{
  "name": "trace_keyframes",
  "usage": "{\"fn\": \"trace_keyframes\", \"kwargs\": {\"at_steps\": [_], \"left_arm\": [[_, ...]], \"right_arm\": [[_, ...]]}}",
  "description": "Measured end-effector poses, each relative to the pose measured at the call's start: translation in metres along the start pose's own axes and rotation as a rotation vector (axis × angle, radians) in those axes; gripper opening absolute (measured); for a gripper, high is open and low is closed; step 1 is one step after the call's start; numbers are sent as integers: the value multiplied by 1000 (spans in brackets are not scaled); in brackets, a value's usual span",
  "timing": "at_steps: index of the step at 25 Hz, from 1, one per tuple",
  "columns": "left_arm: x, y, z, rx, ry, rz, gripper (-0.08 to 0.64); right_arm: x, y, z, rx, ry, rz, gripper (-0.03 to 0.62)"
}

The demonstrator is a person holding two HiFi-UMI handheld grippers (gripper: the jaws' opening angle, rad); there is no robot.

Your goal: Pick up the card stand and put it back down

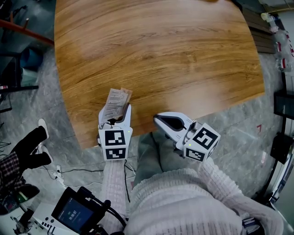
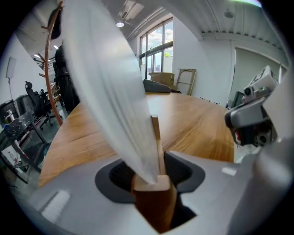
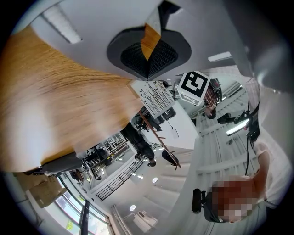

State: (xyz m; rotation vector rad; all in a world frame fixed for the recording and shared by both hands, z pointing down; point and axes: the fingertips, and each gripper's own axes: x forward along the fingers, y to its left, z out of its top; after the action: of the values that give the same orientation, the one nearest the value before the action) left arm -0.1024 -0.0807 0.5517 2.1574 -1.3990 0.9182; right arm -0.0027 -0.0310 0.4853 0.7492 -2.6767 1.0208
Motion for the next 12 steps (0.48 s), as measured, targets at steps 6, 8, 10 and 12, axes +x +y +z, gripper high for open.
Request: {"fn": "trace_keyframes", "kwargs": {"at_steps": [6,8,10,12], "left_arm": [[-1,3,2,28,-29,35,192],[-2,2,2,39,-39,41,190],[-4,3,1,30,-52,39,190],[-6,5,2,3,-69,34,190]], "right_arm": [[-1,0,1,-3,-1,0,0],[-2,0,1,-5,-2,0,0],[-3,1,1,-10,-3,-1,0],[-3,2,1,-18,-6,-2,0]]}}
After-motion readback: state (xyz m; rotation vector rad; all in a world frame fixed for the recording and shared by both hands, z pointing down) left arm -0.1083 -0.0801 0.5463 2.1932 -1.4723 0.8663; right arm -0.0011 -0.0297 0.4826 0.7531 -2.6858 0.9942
